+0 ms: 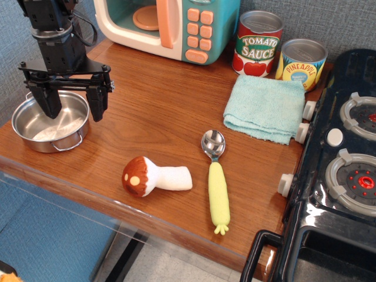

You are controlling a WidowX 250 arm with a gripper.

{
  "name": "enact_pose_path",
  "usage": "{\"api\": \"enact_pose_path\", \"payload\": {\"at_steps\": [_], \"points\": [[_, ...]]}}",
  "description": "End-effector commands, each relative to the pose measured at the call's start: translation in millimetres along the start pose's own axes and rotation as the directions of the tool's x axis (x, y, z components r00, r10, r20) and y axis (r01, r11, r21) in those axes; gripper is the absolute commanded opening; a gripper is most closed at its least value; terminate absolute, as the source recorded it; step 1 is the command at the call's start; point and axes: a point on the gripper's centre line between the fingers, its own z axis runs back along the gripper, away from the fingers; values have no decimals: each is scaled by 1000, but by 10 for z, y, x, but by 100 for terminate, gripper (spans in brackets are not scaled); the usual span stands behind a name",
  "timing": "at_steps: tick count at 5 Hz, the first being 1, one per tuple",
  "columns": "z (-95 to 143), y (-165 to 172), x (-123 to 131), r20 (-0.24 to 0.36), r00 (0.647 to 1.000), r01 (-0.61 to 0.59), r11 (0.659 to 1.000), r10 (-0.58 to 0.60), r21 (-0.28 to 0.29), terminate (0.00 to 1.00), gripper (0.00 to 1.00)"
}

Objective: Move blue cloth to the left of spoon.

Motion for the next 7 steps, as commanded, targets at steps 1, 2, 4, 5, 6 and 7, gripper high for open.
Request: {"api": "enact_pose_path", "payload": {"at_steps": [1,2,4,5,6,7], "points": [[0,0,0,0,1000,0,1000,0,0,0,100],[-66,-480,264,11,998,60,998,-60,-27,0,100],[-329,-1440,770,46,989,139,990,-138,-4,0,100],[-297,-1919,910,100,974,204,979,-202,-3,0,100],[-126,-2096,941,181,957,228,973,-229,23,0,100],[-70,-2119,942,214,948,244,970,-236,-12,0,100]]}}
